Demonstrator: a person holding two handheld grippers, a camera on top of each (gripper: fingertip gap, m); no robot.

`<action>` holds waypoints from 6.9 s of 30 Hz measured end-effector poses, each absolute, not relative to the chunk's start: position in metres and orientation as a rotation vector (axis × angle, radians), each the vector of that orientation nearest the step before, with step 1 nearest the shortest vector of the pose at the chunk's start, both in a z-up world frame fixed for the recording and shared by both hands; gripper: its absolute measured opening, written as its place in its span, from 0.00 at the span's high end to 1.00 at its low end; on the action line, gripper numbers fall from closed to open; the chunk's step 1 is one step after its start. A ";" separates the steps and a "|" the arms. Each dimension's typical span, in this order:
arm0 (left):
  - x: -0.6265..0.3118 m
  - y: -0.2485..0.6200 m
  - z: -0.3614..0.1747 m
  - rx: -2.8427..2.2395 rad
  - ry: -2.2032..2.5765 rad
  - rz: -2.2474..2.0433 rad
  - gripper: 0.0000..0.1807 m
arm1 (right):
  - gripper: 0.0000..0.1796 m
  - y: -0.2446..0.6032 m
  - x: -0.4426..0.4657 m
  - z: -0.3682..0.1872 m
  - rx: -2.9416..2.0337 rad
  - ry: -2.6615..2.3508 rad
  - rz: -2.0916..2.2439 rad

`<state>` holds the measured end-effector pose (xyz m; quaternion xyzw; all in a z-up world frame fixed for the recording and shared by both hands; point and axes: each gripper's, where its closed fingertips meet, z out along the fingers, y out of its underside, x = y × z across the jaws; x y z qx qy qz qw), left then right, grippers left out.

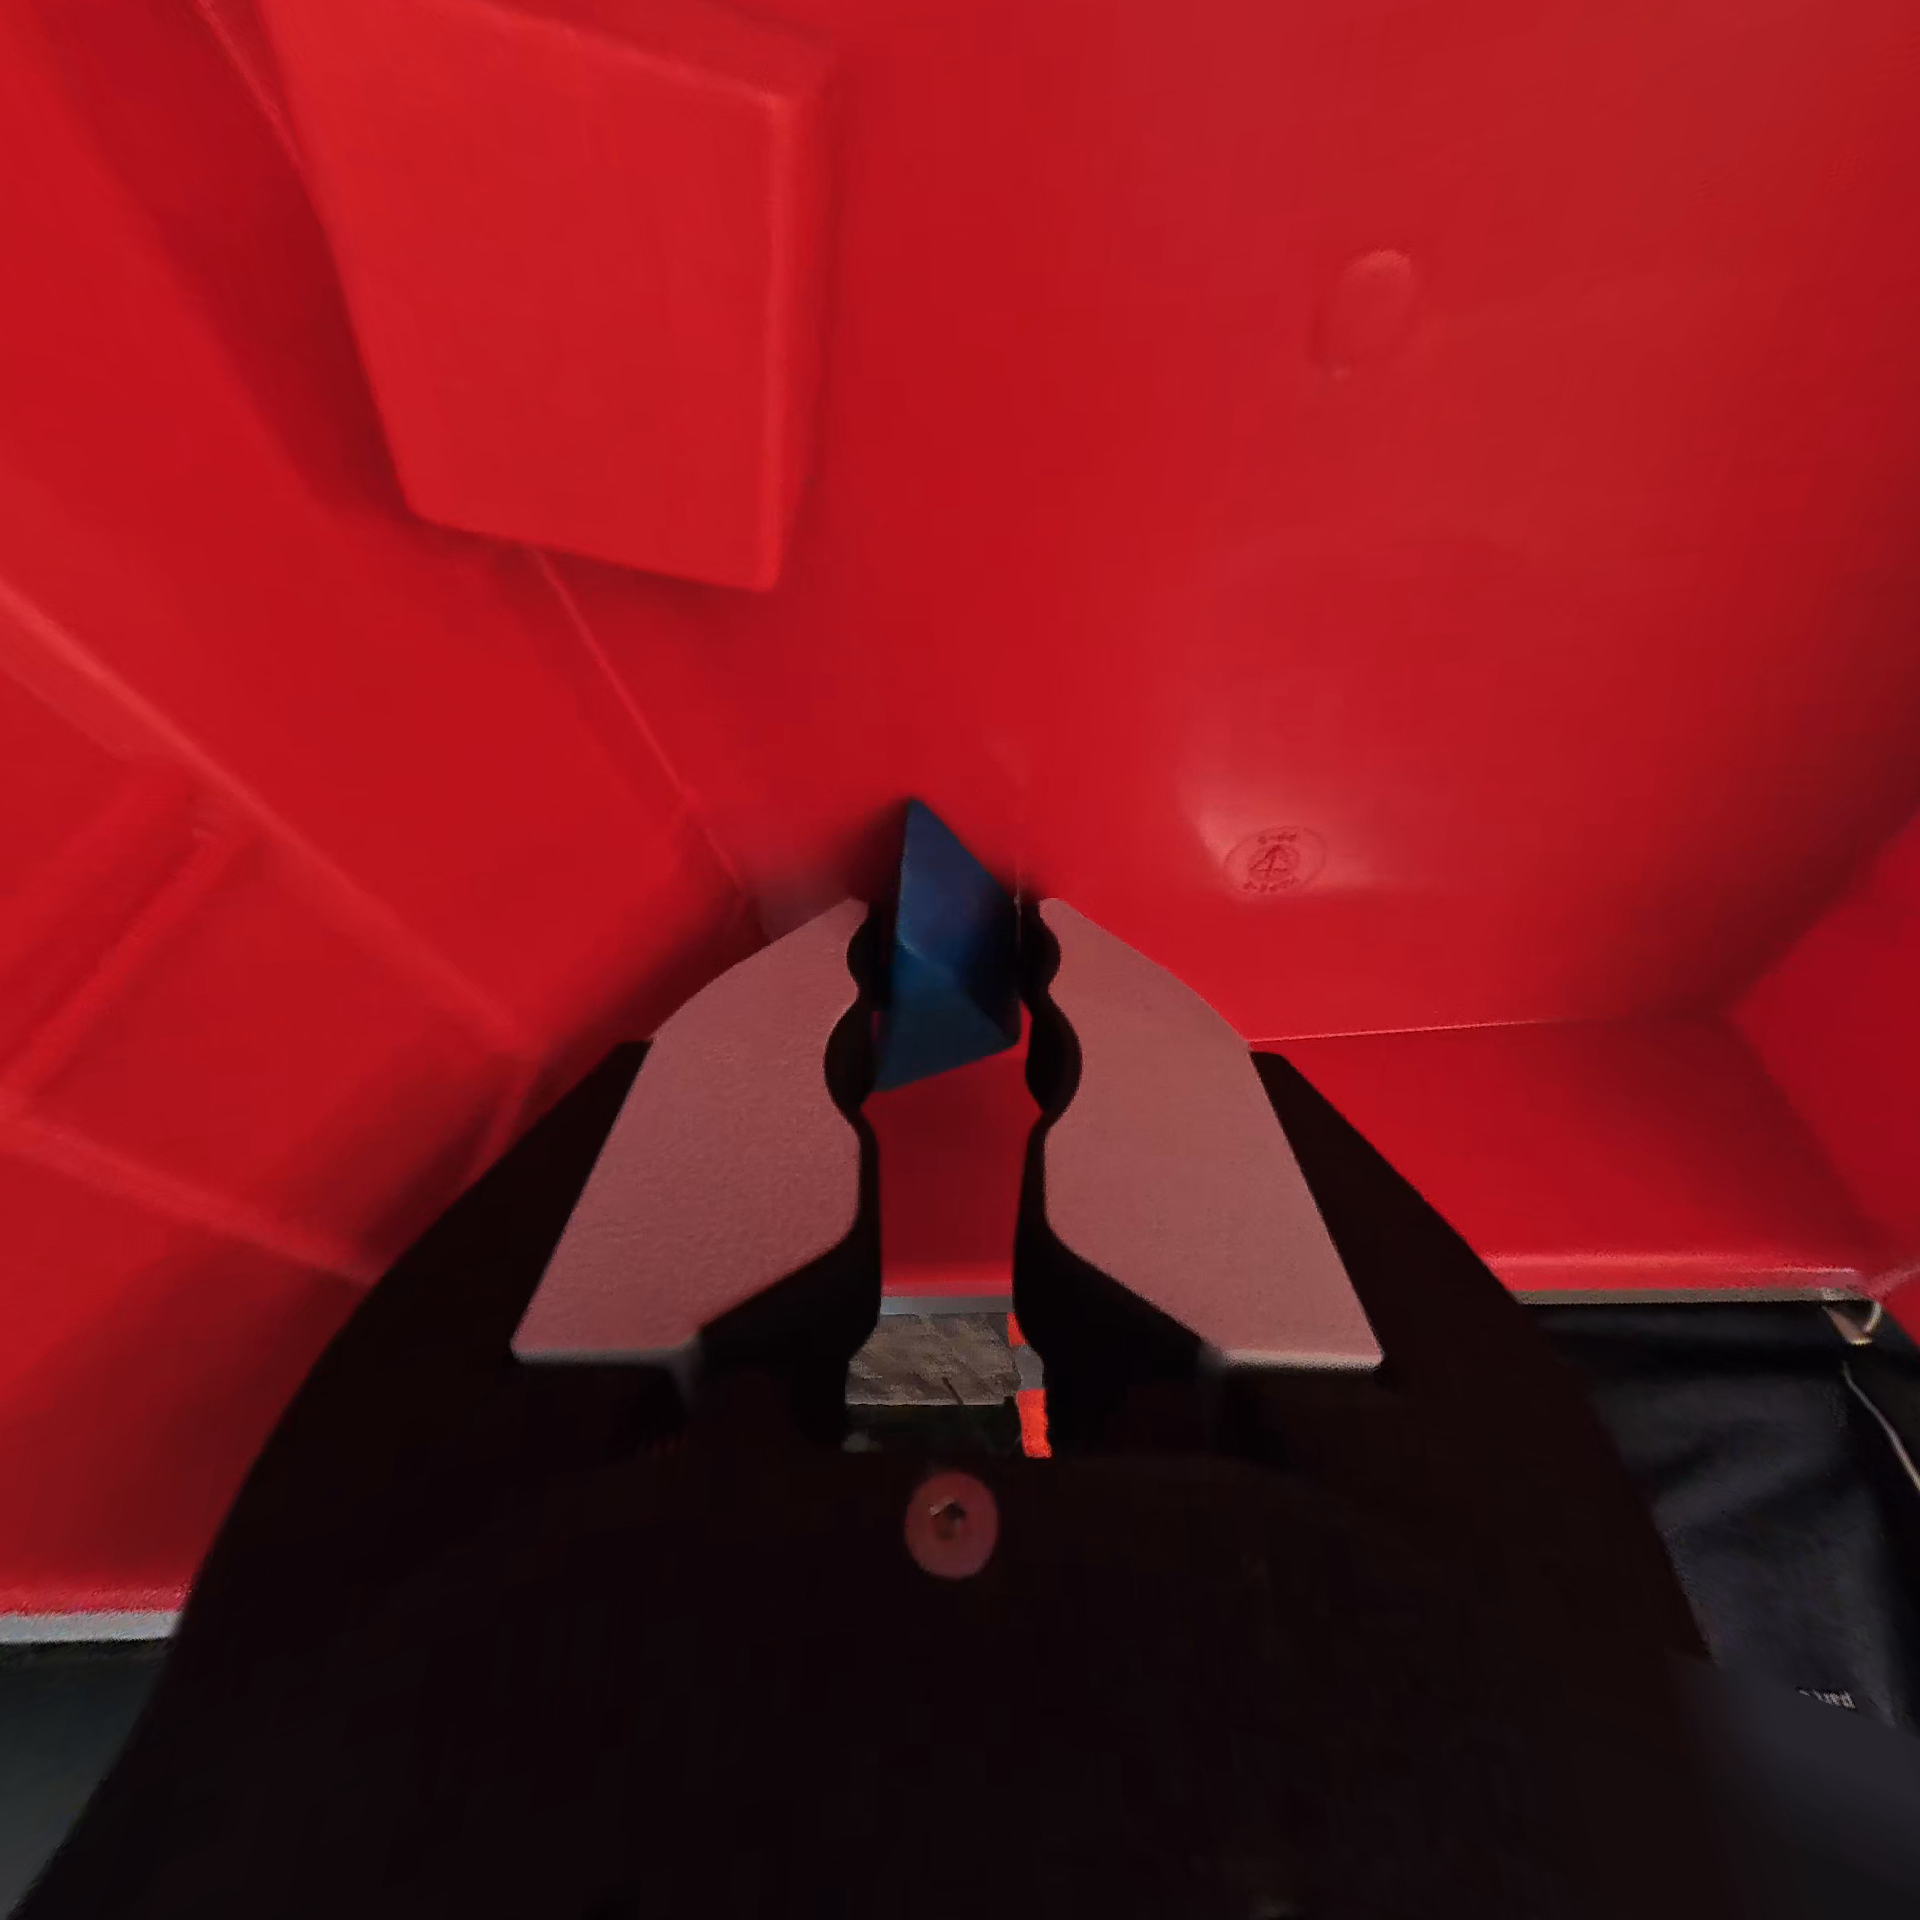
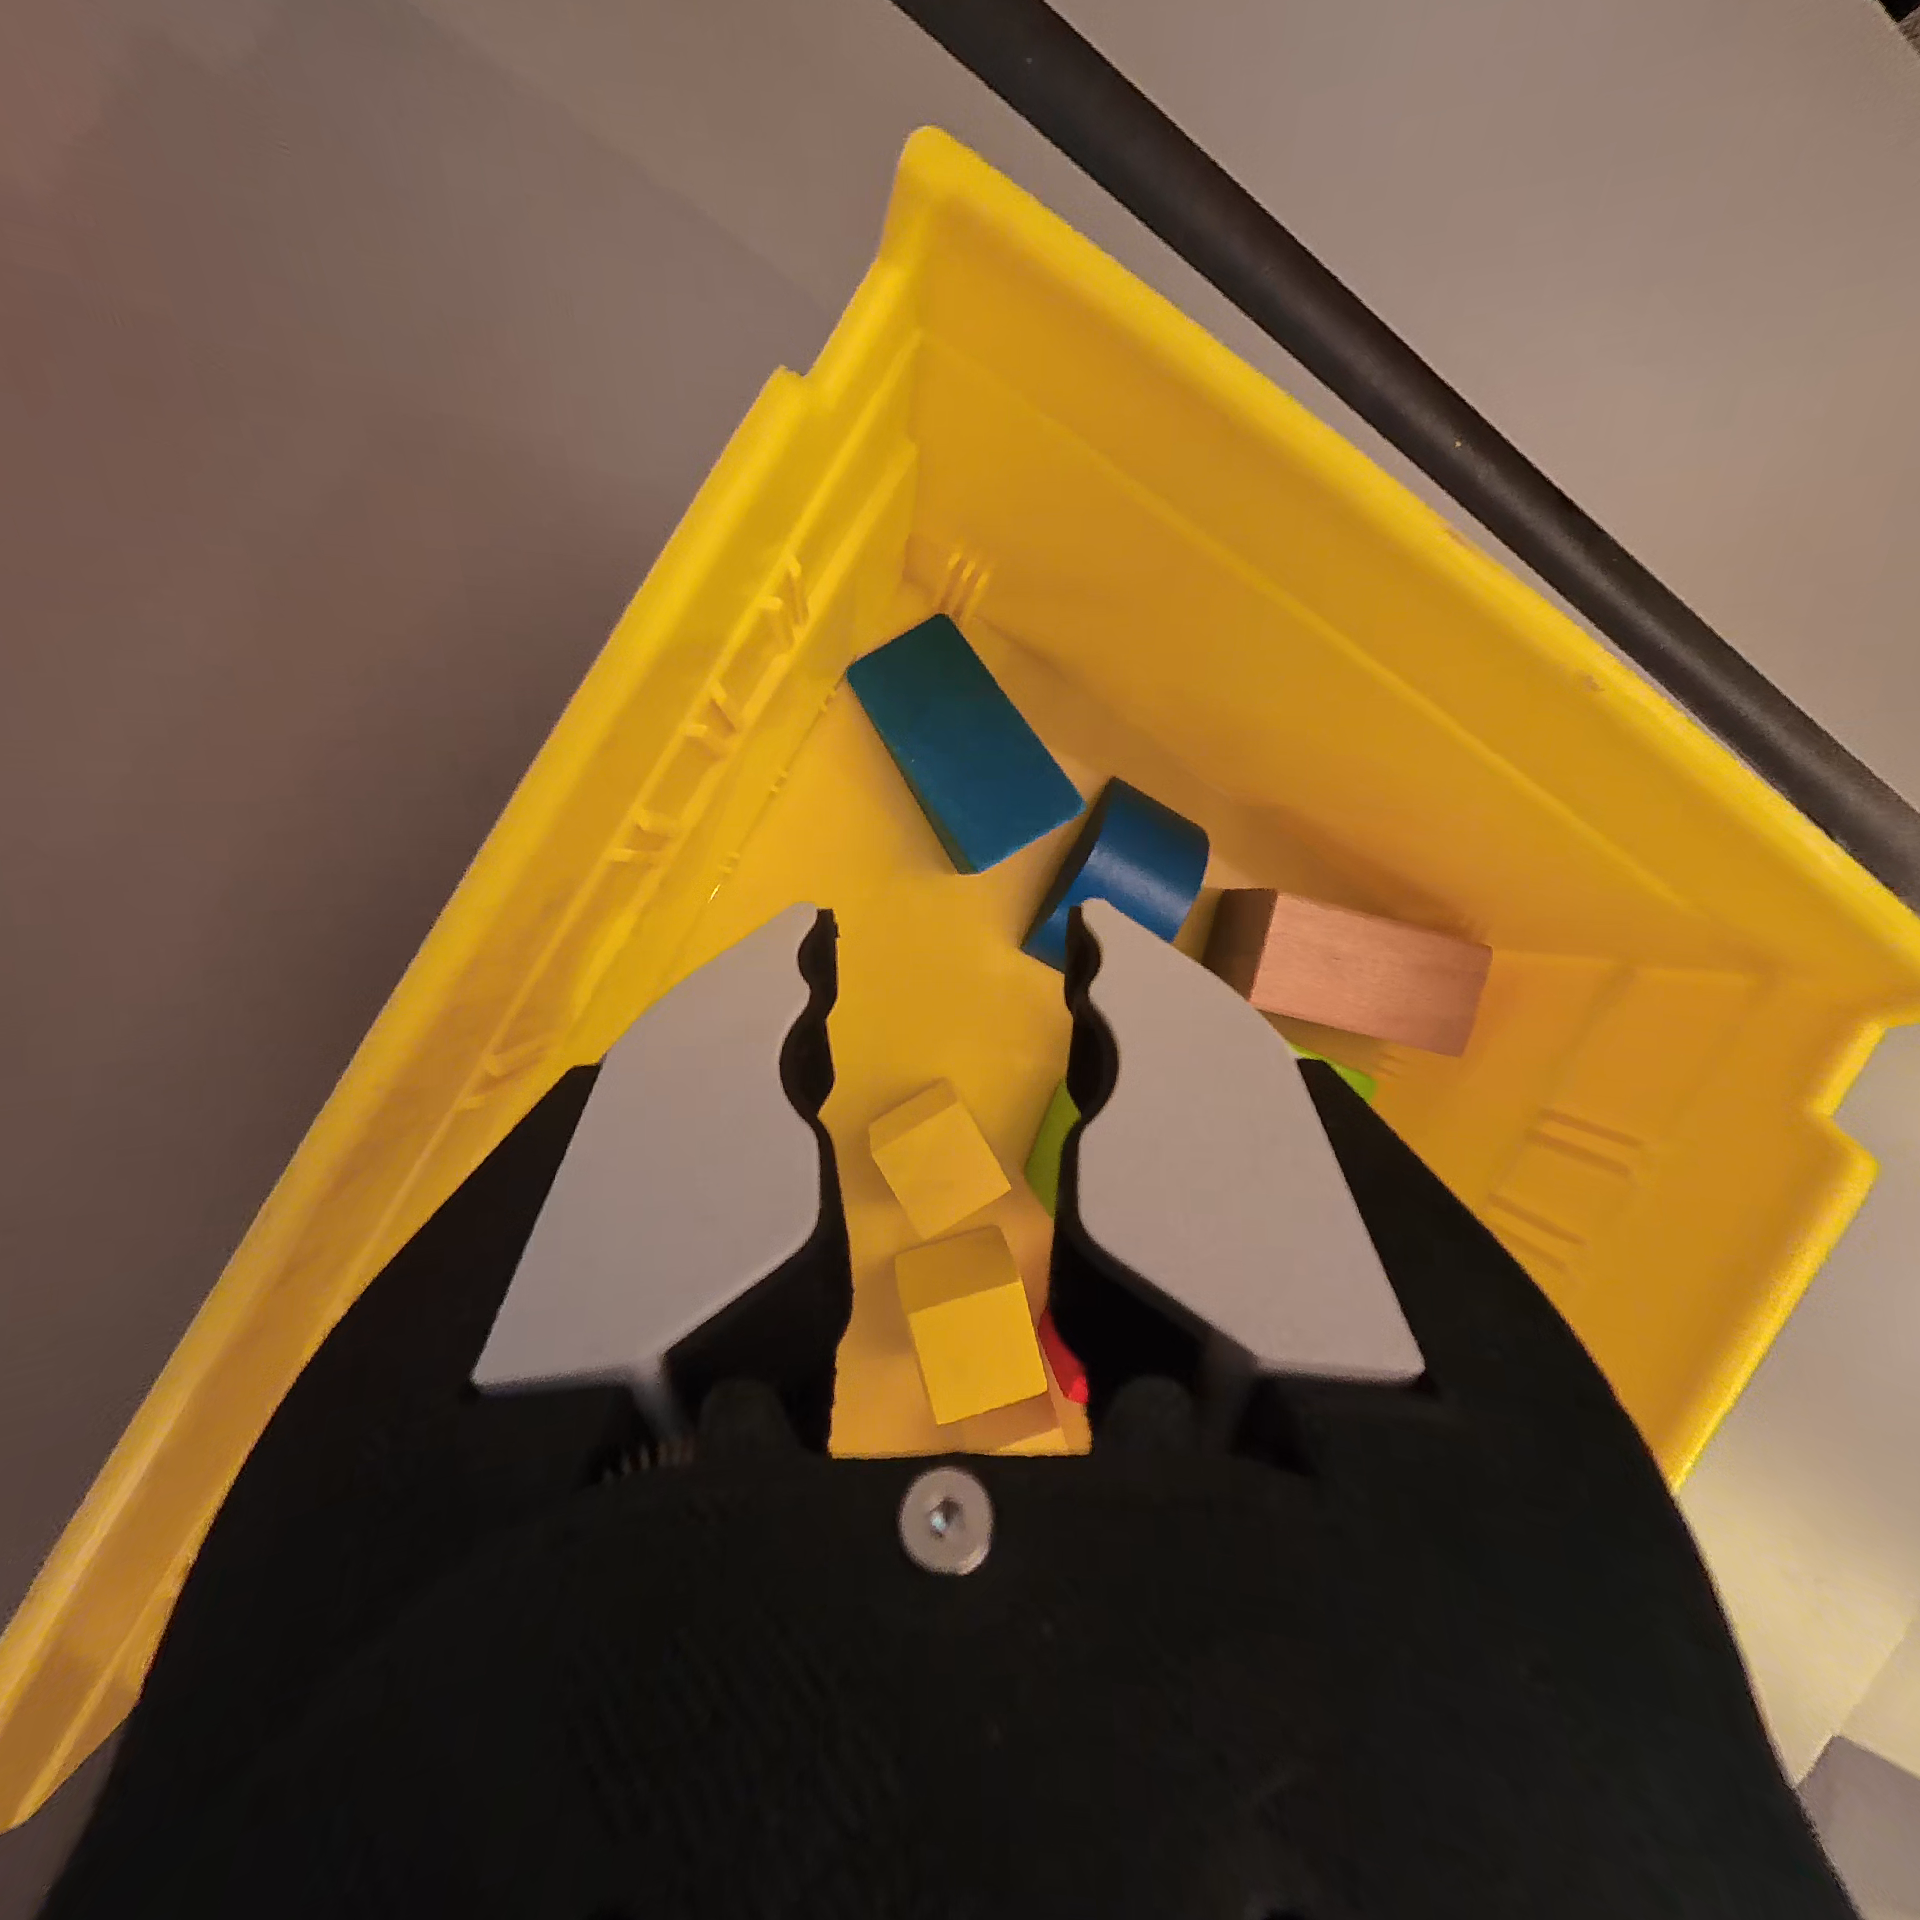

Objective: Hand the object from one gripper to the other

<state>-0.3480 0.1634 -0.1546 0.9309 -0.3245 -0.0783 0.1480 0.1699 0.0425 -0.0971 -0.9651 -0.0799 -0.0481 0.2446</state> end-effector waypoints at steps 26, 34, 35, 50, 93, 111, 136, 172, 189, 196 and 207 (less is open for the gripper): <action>-0.157 -0.030 0.014 1.643 -2.185 1.356 0.87 | 0.71 -0.039 -0.130 0.047 -1.270 -1.395 0.167; -0.157 -0.071 0.005 1.349 -2.136 1.324 0.87 | 0.67 -0.051 -0.158 0.014 -1.214 -1.564 0.097; -0.157 -0.074 0.002 1.329 -2.139 1.305 0.87 | 0.67 -0.051 -0.160 0.009 -1.225 -1.583 0.100; -0.158 -0.091 -0.010 1.234 -2.147 1.210 0.86 | 0.80 -0.068 -0.163 -0.007 -1.282 -1.703 0.234; -0.207 0.170 0.026 2.849 -2.086 1.298 0.75 | 0.80 0.035 0.157 -0.157 -2.591 -0.794 -0.013; -0.290 0.253 -0.107 3.129 -1.420 -0.098 0.74 | 0.75 0.025 0.162 -0.092 -2.451 -0.760 -0.090; -0.195 0.148 0.003 2.815 -1.909 1.075 0.82 | 0.71 0.028 0.007 0.058 -1.543 -0.999 -0.154; -0.111 0.048 0.096 2.410 -2.208 1.881 0.73 | 0.80 0.016 0.188 -0.134 -2.801 -0.278 0.006; -0.121 0.071 0.086 2.552 -2.200 1.743 0.73 | 0.80 0.008 0.187 -0.155 -2.944 -0.165 -0.020; -0.184 0.183 0.027 3.178 -1.860 1.029 0.70 | 0.76 0.009 0.187 -0.118 -2.823 -0.209 -0.042; -0.213 0.267 -0.103 3.170 -1.681 0.558 0.74 | 0.76 0.007 0.184 -0.102 -2.779 -0.240 -0.061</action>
